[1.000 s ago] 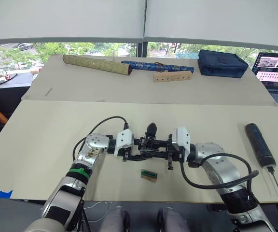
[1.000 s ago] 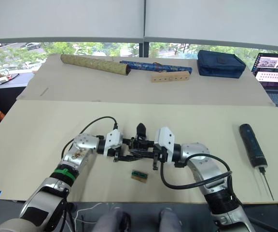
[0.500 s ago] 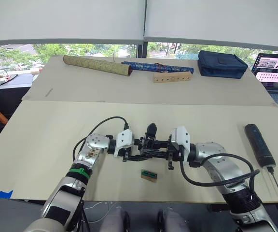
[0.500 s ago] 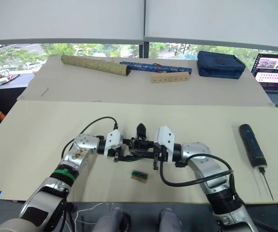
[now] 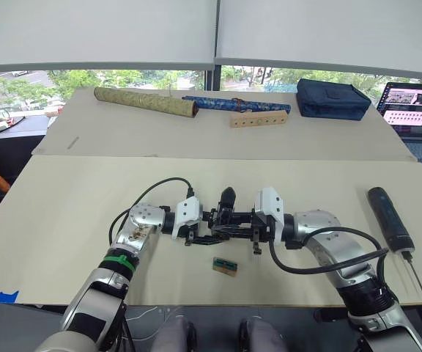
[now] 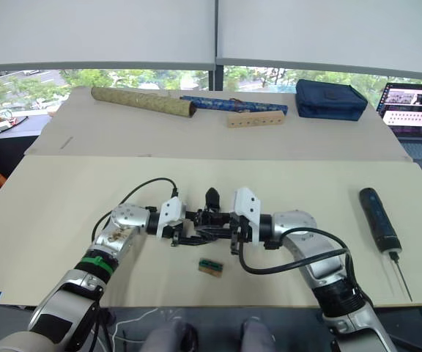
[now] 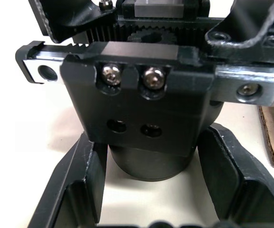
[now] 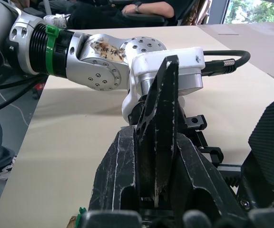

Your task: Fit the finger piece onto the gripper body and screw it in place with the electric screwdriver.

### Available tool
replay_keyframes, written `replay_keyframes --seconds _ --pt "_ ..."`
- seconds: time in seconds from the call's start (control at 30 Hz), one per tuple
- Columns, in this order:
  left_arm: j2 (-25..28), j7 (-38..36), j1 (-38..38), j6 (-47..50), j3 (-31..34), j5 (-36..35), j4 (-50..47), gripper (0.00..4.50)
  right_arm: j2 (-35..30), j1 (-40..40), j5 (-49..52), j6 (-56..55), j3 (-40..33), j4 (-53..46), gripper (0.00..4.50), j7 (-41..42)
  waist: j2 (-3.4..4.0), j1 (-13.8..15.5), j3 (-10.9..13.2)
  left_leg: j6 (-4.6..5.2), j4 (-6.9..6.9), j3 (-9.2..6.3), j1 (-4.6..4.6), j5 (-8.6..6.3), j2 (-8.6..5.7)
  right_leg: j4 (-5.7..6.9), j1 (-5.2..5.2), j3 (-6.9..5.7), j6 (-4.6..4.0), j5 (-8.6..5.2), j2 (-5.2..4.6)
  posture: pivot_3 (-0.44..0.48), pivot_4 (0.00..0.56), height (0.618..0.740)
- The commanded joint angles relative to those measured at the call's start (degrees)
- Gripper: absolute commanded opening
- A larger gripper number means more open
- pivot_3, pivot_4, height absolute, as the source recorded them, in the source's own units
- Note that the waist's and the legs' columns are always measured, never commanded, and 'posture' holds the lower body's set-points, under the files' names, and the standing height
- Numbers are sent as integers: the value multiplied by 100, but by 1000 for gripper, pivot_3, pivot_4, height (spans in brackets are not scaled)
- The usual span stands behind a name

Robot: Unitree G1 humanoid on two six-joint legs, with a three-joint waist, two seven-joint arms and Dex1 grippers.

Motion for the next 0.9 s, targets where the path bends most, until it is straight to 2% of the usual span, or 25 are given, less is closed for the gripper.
replay_keyframes --seconds 0.03,0.2,0.27,0.5,0.57,0.8,0.83,0.9 --pt "53 -46 104 5 -113 150 68 2270 -94 66 -173 399 172 171 435 -18 0 -4 0 0 0 -1 0 0 0 0 0 0 0 0 0 0 150 740" --pt "59 -3 119 16 -124 179 60 2270 0 65 44 319 13 24 435 54 1 -4 -1 5 0 -1 0 -3 0 0 0 0 0 0 -1 0 150 740" --pt "57 57 124 14 -103 188 92 2270 115 64 181 -10 -150 10 1468 148 1 -3 -1 6 0 -2 -1 -4 0 0 0 0 0 0 -1 0 150 740" --pt "73 143 127 -60 -100 224 180 2270 326 62 363 -606 -459 50 3915 323 1 -1 -1 2 0 2 -12 -1 -2 -6 -8 0 0 0 -2 0 150 740" --pt "75 167 133 -72 -106 228 187 2270 340 64 405 -671 -499 34 4478 367 1 -2 -1 2 0 1 -12 -1 -1 -7 -7 -1 0 0 -2 0 150 740" --pt "13 489 148 84 46 152 188 2270 404 112 813 -757 -724 -180 4478 638 1 6 -1 8 0 -1 -10 -5 -1 -3 -6 -1 0 0 -5 0 150 740" --pt "14 559 152 82 56 168 182 3294 417 102 871 -808 -769 -231 4500 674 1 12 0 8 0 -1 -10 -5 -1 -3 -6 -1 0 0 -5 0 150 740" --pt "43 570 187 100 78 121 131 4203 411 52 979 -862 -867 -387 4500 691 2 18 0 28 0 -1 -9 -16 -2 -1 -6 -1 -1 1 -7 0 150 740"
